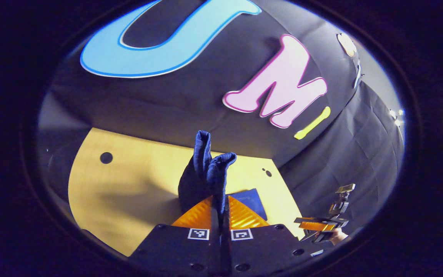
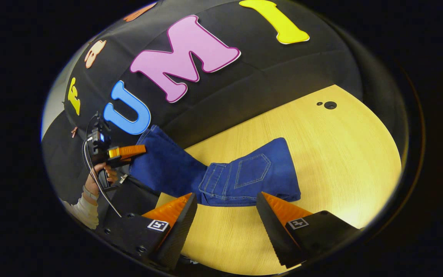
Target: Grasp the waist and the cuffs of the jeans and fold them to make the two legs overlap; first hold the waist and fold one-third of the jeans toward the cuffs, then hold the cuffs and fold the remaining one-third in the same direction to finish folding.
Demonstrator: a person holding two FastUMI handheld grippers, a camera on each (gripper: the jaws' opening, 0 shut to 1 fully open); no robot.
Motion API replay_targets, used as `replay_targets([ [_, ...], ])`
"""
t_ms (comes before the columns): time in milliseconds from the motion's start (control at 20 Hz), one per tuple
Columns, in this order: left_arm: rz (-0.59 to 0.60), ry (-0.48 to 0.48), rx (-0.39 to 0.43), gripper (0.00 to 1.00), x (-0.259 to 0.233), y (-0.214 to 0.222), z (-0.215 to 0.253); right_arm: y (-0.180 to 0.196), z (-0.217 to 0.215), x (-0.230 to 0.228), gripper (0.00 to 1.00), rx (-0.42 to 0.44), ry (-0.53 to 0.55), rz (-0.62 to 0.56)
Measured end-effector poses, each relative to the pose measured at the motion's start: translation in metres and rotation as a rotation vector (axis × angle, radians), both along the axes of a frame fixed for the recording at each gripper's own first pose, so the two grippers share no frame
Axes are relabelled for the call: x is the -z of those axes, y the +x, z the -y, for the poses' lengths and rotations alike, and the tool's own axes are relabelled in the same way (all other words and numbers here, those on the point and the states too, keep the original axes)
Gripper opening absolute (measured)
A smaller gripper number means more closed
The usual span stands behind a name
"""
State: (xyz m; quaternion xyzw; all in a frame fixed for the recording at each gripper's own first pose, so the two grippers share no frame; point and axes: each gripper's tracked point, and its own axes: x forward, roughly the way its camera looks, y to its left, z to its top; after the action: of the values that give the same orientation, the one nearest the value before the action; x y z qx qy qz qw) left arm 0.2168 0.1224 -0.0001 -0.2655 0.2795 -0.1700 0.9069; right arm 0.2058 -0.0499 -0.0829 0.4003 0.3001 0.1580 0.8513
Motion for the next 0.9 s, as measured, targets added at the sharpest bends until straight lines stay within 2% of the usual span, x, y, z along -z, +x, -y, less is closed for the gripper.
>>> replay_targets([
  [150,-0.047,0.016,0.066,0.06,0.009,0.032,0.099,-0.007,0.025,-0.011,0.95,0.043,0.004,0.029],
  [200,-0.086,0.035,0.109,0.06,0.03,0.046,0.153,-0.012,0.038,-0.014,0.95,0.067,0.001,0.041],
  [350,-0.186,0.2,0.172,0.06,0.11,0.072,0.24,-0.029,0.076,-0.018,0.95,0.128,0.021,0.069],
  [450,-0.257,0.313,0.194,0.06,0.162,0.074,0.277,-0.042,0.096,-0.005,0.95,0.128,0.017,0.056],
  [550,-0.326,0.464,0.219,0.06,0.218,0.075,0.293,-0.051,0.119,0.016,0.95,0.116,-0.008,0.036],
  [650,-0.35,0.556,0.223,0.11,0.243,0.07,0.299,-0.056,0.134,0.033,0.95,0.109,-0.03,0.017],
  [700,-0.332,0.592,0.205,0.2,0.244,0.072,0.303,-0.058,0.138,0.038,0.95,0.101,-0.04,0.011],
  [750,-0.311,0.611,0.194,0.25,0.242,0.071,0.307,-0.059,0.139,0.042,0.95,0.092,-0.056,0.008],
  [800,-0.293,0.618,0.184,0.45,0.236,0.071,0.312,-0.06,0.141,0.046,0.95,0.081,-0.072,0.005],
  [850,-0.272,0.598,0.175,0.53,0.226,0.068,0.318,-0.064,0.142,0.047,0.95,0.069,-0.08,0.004],
  [900,-0.251,0.546,0.173,0.8,0.213,0.061,0.327,-0.066,0.143,0.043,0.95,0.063,-0.086,0.012],
])
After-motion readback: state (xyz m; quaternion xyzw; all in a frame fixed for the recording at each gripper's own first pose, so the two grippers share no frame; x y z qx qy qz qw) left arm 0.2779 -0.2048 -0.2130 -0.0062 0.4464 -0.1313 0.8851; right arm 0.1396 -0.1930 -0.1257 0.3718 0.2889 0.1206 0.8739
